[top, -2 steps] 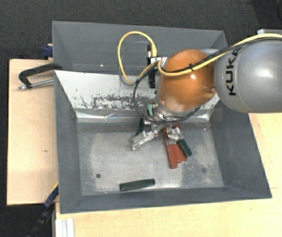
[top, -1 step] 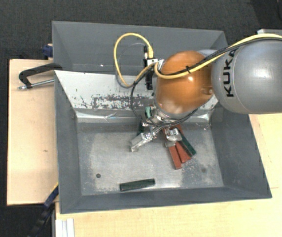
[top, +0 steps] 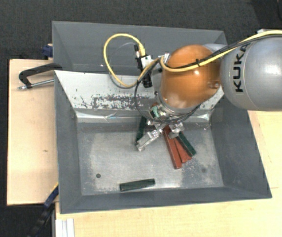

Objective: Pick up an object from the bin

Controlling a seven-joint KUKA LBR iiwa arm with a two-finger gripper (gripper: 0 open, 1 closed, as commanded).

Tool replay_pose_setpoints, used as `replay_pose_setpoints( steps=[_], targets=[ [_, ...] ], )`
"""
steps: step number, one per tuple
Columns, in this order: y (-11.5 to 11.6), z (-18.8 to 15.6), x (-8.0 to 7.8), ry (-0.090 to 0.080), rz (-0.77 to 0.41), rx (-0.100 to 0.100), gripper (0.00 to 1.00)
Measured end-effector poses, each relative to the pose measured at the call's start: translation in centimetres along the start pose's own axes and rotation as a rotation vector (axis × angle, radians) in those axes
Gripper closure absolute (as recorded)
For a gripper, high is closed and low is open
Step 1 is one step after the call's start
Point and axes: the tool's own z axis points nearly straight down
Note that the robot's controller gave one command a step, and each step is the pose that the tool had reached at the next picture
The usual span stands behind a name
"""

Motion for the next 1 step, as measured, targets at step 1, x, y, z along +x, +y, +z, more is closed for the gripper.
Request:
replay_pose_setpoints(
  steps=[1],
  targets=[
    [0.79, -2.56, 2.69, 0.001, -0.147, 0.0, 0.0]
  ],
)
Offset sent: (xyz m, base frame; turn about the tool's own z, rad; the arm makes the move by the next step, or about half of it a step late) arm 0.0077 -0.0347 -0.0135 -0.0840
